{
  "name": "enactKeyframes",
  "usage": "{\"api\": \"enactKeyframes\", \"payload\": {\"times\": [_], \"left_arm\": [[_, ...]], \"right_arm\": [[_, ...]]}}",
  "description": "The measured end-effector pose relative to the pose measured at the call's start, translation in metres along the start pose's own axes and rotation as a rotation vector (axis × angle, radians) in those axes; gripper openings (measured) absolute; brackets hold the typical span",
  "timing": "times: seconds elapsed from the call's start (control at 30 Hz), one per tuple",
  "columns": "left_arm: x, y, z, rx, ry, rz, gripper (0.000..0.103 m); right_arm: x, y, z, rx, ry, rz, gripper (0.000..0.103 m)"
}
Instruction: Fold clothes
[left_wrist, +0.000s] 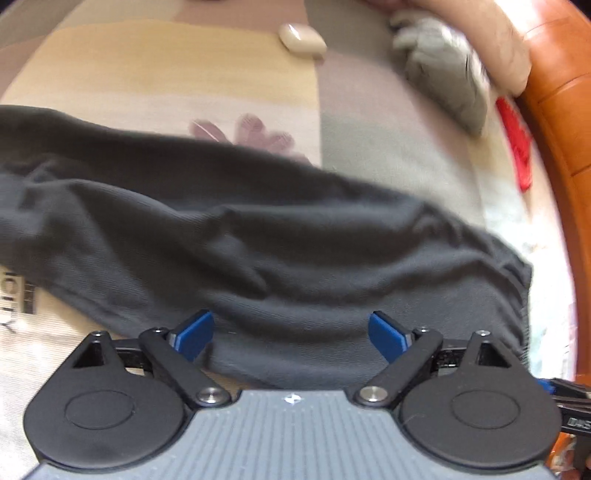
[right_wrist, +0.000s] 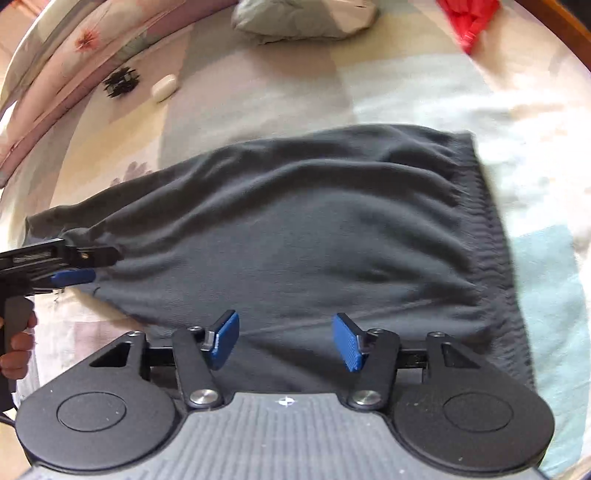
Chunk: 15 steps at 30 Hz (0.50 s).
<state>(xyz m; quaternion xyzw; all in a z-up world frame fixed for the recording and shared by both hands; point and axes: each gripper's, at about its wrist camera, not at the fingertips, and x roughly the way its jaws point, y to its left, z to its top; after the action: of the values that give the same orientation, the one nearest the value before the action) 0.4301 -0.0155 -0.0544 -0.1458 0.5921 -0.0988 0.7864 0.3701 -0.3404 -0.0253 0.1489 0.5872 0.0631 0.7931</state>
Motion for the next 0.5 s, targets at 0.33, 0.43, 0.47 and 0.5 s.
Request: {"api": "enactKeyframes", "payload": {"times": [0.33, 0.43, 0.47, 0.5], "left_arm": [[-0.115, 0.208, 0.015, -0.297, -0.257, 0.203, 0.092], [-0.136, 0.262, 0.006, -0.387, -0.285, 0.287, 0.092], [-0.141, 0.278, 0.002, -0.418, -0.292, 0.288, 0.092], [-0.147, 0.294, -0.002, -0.449, -0.299, 0.288, 0.092]], "right_arm": [[0.082, 0.260, 0.082, -0.407, -0.019, 0.264, 0.042], [0.119, 0.355, 0.089, -0.606, -0.011, 0.327, 0.042], [0.128, 0.380, 0.088, -0.675, -0.019, 0.328, 0.041], [0.138, 0.406, 0.087, -0.750, -0.028, 0.329, 0.041]]}}
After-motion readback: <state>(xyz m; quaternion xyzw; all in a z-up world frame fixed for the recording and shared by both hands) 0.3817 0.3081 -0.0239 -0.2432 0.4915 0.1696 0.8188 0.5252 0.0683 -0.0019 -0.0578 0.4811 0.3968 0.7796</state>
